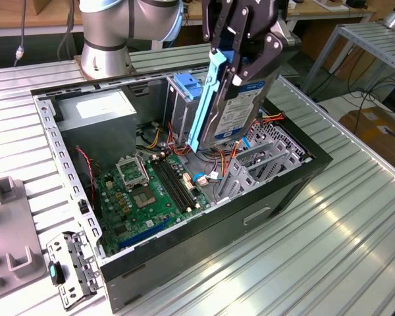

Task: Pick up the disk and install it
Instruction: 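Insert the disk into the insertion slot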

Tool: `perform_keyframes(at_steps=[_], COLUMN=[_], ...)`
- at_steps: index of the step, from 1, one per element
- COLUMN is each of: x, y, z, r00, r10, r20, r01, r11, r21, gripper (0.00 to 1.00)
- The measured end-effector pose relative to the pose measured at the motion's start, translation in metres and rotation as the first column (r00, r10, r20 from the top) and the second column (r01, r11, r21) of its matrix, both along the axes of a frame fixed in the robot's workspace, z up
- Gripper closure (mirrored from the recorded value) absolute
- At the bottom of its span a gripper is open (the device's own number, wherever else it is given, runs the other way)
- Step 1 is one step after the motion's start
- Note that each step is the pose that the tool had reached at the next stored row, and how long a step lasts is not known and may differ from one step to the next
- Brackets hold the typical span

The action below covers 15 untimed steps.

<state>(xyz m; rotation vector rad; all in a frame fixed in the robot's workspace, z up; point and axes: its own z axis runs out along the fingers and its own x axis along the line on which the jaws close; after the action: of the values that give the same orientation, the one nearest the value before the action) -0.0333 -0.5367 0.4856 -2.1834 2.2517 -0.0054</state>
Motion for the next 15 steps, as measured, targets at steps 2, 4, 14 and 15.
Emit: perform_keyframes(at_steps=[2,4,14,15], x=[0.0039,0.0067,0.0269,0.0307], y=[-0.0034,-0.0073,-0.021,-0.0217], z=[-0.0004,-0.0009,-0.0044,-0.005], r00=[1.0,1.0,1.0,1.0], r10=[0.0,0.0,0.0,0.0], r20=[0.0,0.0,0.0,0.0], r01=[0.0,0.0,0.0,0.0], r11=[1.0,1.0,1.0,1.0], r21=[-0.0002,-0.0001,-0.0005,-0.0007], gripper=[0.63,0.63,0.63,0.63])
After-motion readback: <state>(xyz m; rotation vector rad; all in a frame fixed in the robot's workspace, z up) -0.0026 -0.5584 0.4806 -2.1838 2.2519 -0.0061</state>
